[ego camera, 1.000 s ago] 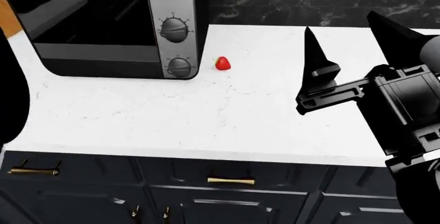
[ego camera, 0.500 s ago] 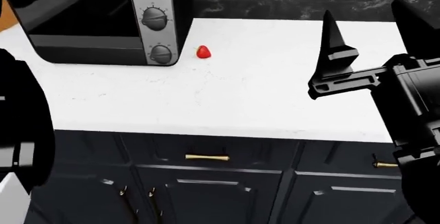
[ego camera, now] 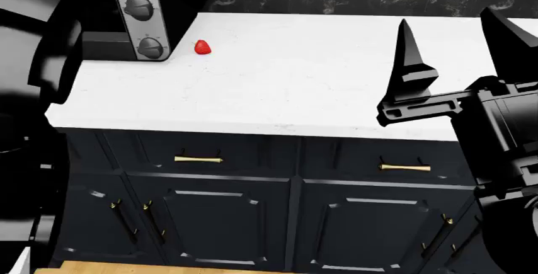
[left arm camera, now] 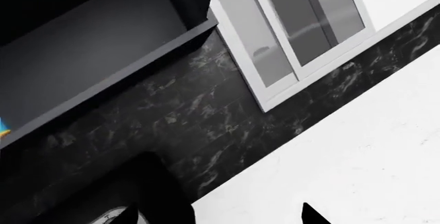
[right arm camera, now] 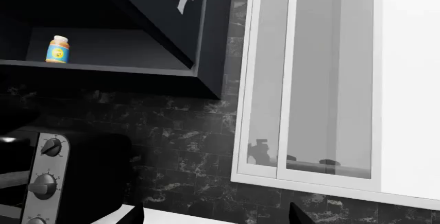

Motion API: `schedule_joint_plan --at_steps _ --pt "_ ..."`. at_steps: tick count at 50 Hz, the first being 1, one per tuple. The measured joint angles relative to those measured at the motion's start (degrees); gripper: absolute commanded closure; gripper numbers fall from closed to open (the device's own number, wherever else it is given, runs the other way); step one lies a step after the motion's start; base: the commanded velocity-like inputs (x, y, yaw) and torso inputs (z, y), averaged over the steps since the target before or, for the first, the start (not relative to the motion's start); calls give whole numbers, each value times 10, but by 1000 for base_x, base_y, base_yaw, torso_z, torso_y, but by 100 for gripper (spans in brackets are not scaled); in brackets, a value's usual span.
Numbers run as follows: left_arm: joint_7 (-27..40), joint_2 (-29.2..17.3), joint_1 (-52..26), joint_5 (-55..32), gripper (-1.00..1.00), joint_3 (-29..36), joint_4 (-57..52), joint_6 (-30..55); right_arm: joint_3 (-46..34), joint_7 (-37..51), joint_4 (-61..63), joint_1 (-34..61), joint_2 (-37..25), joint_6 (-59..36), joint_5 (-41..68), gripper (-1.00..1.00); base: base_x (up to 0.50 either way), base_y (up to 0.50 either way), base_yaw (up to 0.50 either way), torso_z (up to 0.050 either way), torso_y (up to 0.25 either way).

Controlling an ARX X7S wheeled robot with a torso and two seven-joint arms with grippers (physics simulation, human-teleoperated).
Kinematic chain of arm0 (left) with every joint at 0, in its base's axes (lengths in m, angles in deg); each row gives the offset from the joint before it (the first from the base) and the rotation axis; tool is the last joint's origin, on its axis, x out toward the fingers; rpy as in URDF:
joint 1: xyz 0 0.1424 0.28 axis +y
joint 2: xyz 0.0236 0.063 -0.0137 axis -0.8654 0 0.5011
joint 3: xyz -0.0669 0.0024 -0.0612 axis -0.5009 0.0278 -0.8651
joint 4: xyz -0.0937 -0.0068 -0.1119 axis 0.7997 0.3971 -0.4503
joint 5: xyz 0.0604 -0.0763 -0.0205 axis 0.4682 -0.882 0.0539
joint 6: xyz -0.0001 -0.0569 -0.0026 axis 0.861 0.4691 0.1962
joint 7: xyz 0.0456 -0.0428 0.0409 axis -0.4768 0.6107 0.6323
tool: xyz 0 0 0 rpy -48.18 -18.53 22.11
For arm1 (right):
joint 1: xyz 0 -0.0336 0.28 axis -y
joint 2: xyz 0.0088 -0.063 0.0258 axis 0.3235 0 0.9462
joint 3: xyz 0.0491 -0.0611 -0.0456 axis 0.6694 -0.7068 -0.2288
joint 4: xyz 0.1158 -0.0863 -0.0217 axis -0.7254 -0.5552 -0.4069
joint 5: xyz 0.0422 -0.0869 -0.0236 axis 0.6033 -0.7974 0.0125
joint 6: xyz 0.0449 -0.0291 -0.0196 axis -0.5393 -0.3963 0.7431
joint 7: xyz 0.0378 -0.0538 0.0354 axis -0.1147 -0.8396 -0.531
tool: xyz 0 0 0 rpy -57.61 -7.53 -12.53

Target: Pick the honey bottle and salsa from the counter and place them in the cabinets closest to them.

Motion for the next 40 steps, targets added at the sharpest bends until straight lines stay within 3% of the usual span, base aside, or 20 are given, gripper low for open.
schedule_joint_plan --at_steps 23,40 --pt "25 -27 86 17 -100 27 41 -60 -10 -14 -9 -22 3 39 -30 -100 -25 -141 0 0 0" --pt "35 -45 142 20 -100 32 33 -71 -11 -17 -12 -30 3 51 -33 -100 23 -439 0 0 0"
